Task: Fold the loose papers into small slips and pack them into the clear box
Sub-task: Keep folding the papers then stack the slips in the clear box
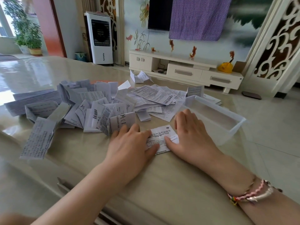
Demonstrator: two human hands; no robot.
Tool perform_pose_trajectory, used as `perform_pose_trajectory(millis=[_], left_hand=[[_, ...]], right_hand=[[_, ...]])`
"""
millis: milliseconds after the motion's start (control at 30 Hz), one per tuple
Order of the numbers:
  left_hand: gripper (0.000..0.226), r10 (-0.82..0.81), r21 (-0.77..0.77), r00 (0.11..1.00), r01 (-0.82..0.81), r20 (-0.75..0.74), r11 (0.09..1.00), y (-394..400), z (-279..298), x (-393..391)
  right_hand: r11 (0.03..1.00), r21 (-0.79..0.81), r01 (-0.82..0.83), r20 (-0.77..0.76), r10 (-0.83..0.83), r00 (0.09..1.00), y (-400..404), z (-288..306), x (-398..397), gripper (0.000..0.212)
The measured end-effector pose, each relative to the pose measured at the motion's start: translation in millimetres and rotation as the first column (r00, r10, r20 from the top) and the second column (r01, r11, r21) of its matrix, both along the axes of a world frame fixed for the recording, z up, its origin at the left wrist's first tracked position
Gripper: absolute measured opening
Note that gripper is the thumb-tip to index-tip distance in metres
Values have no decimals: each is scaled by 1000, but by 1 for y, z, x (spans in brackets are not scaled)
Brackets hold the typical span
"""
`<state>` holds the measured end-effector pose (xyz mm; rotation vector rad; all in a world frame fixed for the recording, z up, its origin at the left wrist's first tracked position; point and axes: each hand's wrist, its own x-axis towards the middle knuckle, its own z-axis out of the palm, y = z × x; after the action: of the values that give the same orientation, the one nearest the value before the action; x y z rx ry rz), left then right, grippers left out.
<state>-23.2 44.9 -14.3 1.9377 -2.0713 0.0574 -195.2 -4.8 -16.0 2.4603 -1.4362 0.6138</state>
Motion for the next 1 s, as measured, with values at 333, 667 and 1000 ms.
perform_pose_trajectory(millis=[333,667,1000], left_hand=[[69,-123,214,992,123,-12,969,-3,2,17],[75,-115,262,990,131,-76,956,-6,3,21],[72,-230,112,971,222,67,969,2,2,20]], right_hand=[[994,108,-17,-25,20,999,6,5,-15,23],[770,468,-433,384,264,885,7,11,-22,32],[866,334,-372,332,261,907,7,11,-21,19]])
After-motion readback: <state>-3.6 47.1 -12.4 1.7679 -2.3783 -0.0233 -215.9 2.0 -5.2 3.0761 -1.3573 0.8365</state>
